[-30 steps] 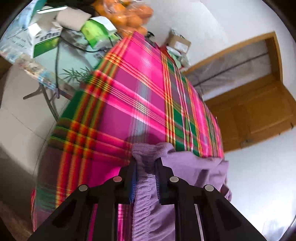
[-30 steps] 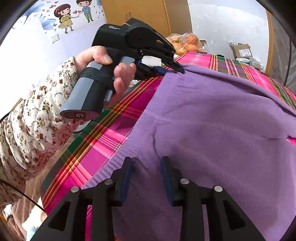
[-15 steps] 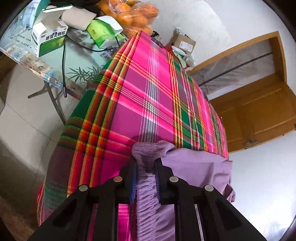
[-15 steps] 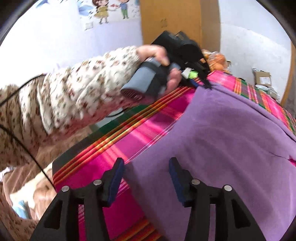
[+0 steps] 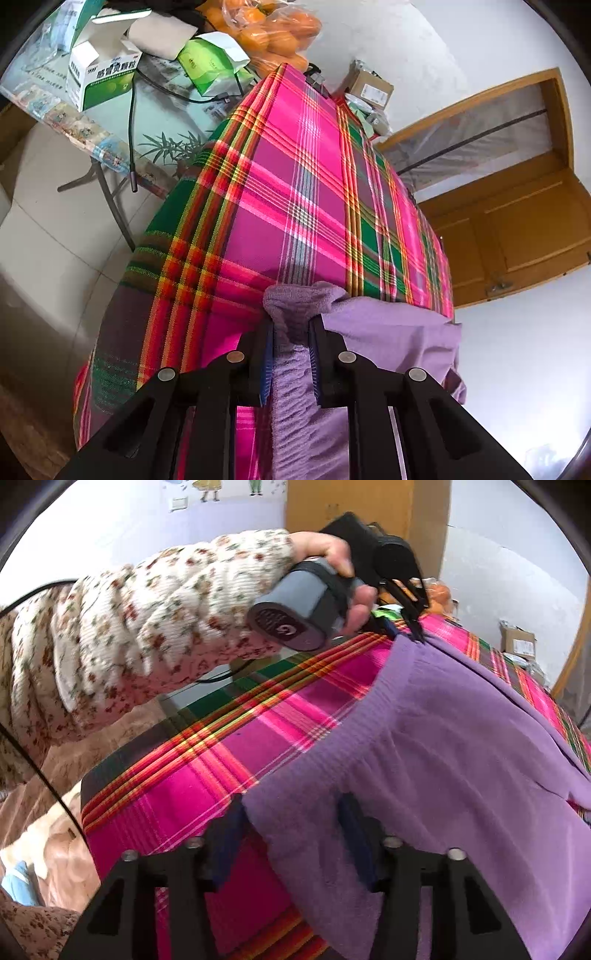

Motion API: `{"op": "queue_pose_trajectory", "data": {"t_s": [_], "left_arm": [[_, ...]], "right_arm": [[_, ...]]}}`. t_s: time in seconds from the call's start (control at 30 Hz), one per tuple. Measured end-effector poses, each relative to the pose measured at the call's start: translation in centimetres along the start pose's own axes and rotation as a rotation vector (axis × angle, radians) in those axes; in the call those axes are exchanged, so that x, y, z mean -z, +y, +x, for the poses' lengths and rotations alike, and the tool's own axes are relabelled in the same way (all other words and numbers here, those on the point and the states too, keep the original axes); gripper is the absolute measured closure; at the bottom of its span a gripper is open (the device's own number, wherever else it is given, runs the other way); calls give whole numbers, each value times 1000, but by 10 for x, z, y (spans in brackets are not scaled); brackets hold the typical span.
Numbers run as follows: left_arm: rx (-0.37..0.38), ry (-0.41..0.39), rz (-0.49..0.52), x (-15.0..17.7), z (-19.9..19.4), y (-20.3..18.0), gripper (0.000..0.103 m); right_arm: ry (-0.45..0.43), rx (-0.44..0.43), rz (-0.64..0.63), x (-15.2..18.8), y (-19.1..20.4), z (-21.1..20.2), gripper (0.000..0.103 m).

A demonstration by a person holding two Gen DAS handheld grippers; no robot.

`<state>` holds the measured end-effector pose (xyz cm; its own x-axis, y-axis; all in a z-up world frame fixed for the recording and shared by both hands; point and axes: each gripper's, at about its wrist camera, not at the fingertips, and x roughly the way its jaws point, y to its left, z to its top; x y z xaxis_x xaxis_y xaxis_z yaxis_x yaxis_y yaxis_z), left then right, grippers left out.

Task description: Fold clothes

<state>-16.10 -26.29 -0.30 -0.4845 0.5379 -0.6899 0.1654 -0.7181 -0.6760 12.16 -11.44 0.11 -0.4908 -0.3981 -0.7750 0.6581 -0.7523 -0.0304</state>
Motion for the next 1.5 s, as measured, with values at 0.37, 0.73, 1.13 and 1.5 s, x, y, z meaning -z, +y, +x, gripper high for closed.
{"op": "queue_pose_trajectory", "data": {"t_s": [0.37, 0.73, 1.13, 1.5], "left_arm": [[-5, -10, 5, -2, -12, -2, 86], [-70, -41, -24, -4, -37, 23, 86], [-77, -29, -68, 1, -37, 35, 83], [-137, -73, 50, 40, -80, -2, 78]], "right_arm": [[-9, -88, 94, -12, -11, 4, 84], [-18, -203, 40, -40, 14, 25, 84], [13, -272, 90, -49, 1, 47, 74], [-114, -175, 238, -23, -63, -11, 70]]}}
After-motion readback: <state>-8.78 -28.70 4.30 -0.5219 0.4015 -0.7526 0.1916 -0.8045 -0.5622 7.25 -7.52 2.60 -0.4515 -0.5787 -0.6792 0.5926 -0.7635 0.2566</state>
